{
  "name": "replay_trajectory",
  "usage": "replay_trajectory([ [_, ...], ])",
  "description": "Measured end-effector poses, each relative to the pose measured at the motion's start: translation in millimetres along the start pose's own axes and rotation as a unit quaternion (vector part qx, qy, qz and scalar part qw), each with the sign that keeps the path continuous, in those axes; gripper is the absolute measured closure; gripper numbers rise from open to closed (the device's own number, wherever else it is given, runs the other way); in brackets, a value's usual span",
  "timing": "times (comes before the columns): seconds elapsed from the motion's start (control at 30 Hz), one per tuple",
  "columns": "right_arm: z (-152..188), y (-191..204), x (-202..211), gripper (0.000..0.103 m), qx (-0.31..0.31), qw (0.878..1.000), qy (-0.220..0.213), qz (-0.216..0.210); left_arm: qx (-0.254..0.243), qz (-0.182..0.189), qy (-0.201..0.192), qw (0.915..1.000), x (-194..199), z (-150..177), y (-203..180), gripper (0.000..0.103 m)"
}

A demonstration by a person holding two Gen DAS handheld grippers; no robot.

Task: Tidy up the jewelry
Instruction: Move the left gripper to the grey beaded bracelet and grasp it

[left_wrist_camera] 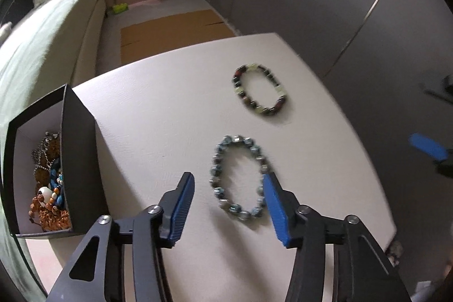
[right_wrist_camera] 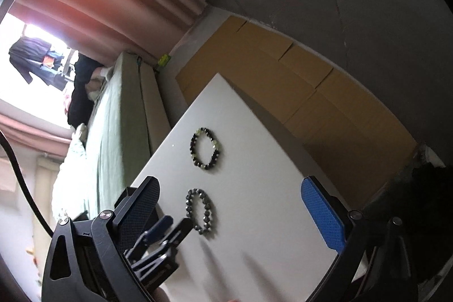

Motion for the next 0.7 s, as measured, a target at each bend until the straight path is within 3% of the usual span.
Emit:
replay_trajectory([
  [0.17, -3, -1, 2, 0.002, 0.013, 0.999, -0.017, 0.024, -0.009, -0.020, 0.001, 0.9998, -9, 4, 3, 0.064],
  [0.27, -3, 1, 2, 0.002, 0.018, 0.999, -0.021, 0.030, -0.009, -0.036, -0.003, 0.9993, -8, 4, 9, 0.093],
  [0.37, -3, 2, 0, 0.002, 0.027, 0.999, -0.024, 0.038, 0.018, -0.005, -0.013, 0.9997, -4, 2, 15, 0.094],
  [0.7, 4, 13, -26, 0.003, 0.049, 0.998, 0.001, 0.034, 0.043, 0.024, -0.092, 0.9946, 48, -20, 27, 0.094],
])
Point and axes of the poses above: each gripper's, at about its wrist camera, not at the fingertips, and x roughly against the way its jaws point, y to its left, z to its underside, the point moved 7 cm from there along -x, roughly the way its jaws point, and after that the axes turned 8 degrees about -x, right-handed, at the moved point
